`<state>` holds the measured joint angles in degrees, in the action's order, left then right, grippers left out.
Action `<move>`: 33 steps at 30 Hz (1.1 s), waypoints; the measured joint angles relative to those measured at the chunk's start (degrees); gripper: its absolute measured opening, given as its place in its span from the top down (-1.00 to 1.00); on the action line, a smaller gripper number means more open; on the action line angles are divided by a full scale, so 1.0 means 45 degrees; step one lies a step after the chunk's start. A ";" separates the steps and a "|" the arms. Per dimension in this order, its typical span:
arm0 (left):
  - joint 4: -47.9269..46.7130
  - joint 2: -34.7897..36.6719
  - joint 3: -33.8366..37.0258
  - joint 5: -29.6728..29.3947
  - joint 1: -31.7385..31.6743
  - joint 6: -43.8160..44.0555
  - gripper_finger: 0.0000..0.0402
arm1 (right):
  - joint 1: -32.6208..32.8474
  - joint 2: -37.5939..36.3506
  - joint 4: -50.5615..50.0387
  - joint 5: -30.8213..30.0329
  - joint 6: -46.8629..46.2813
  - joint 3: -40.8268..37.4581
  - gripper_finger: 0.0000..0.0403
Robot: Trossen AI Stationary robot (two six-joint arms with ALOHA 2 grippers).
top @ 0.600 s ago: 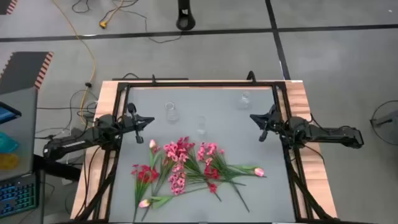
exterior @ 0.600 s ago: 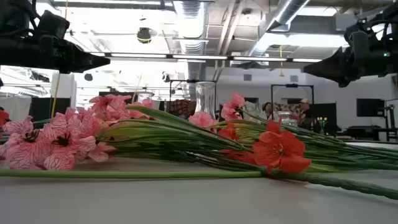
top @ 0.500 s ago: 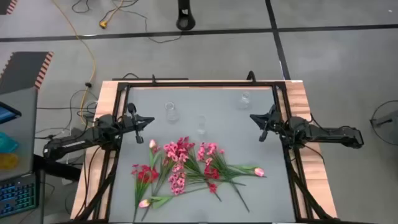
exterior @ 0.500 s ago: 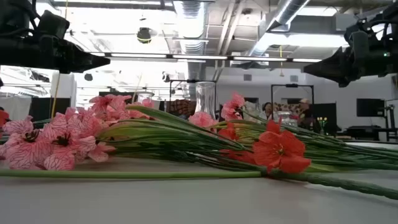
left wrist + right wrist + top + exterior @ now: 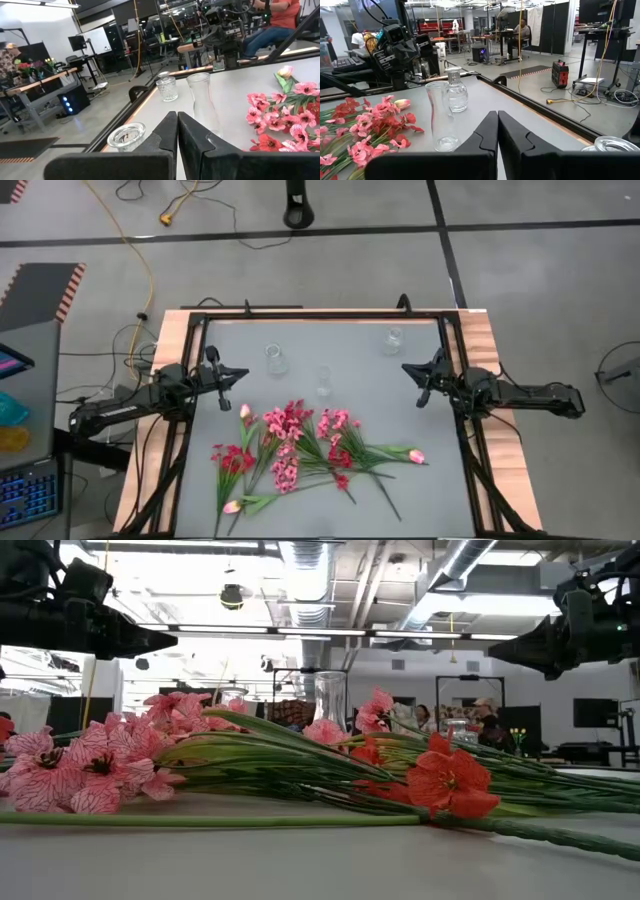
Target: Sort flowers into vase by color
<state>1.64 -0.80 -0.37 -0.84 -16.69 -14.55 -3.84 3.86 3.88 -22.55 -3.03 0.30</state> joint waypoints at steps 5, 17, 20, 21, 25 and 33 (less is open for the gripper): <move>0.0003 0.0000 -0.0002 0.0000 0.0000 -0.0003 1.00 | 0.0000 0.0000 0.0000 -0.0003 -0.0001 0.0000 0.81; 0.0003 0.0000 -0.0002 0.0000 0.0000 -0.0005 1.00 | 0.0000 0.0000 0.0000 0.0001 -0.0001 0.0000 0.81; 0.0003 0.0000 -0.0002 0.0000 0.0000 -0.0038 1.00 | -0.0005 0.0000 0.0000 0.0001 -0.0004 0.0000 0.81; 0.0003 0.0000 -0.0002 0.0000 0.0000 -0.0132 1.00 | 0.0000 0.0000 0.0000 0.0001 0.0001 0.0000 0.81; 0.0003 0.0000 -0.0002 0.0000 0.0000 -0.0179 1.00 | -0.0004 0.0000 0.0000 -0.0003 0.0000 0.0000 0.81; 0.0192 0.0000 -0.0002 -0.0015 0.0000 -0.0164 1.00 | -0.0002 0.0000 0.0000 0.0000 0.0001 0.0000 0.81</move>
<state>2.50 -0.80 -0.38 -0.91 -16.69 -15.28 -3.84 3.86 3.88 -22.55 -3.03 0.30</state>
